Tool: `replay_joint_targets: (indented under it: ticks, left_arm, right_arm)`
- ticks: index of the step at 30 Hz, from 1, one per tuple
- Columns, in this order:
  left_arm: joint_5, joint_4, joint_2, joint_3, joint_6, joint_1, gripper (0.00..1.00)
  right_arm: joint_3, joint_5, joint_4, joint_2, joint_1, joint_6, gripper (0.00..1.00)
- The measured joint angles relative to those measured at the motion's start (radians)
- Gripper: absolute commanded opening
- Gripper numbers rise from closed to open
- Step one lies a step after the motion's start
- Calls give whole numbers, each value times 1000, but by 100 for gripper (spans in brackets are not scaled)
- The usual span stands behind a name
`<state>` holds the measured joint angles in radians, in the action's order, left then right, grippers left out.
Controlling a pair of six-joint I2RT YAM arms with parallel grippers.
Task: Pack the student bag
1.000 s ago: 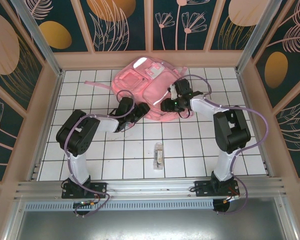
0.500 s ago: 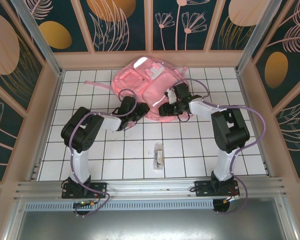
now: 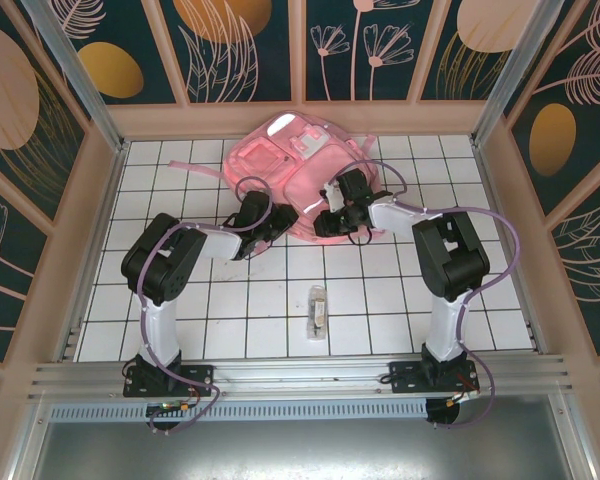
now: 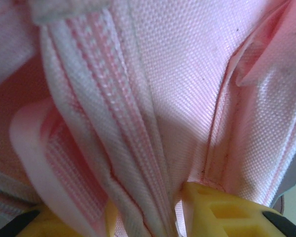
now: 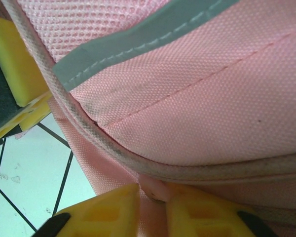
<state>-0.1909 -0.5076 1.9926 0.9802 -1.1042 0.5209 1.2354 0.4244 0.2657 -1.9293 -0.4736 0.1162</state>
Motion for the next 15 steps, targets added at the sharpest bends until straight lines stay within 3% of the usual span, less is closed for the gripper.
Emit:
replay_joint_targets:
  ticks: [3, 9, 15]
  left_arm:
    - [1, 3, 0, 0, 0, -2, 40]
    - [-16, 19, 21, 25, 11, -23, 40]
    - [-60, 84, 57, 98, 49, -84, 40]
  right_arm:
    - [-3, 18, -5, 0, 4, 17, 0]
    - [-34, 57, -43, 11, 21, 47, 0]
    - [-100, 11, 6, 153, 21, 41, 0]
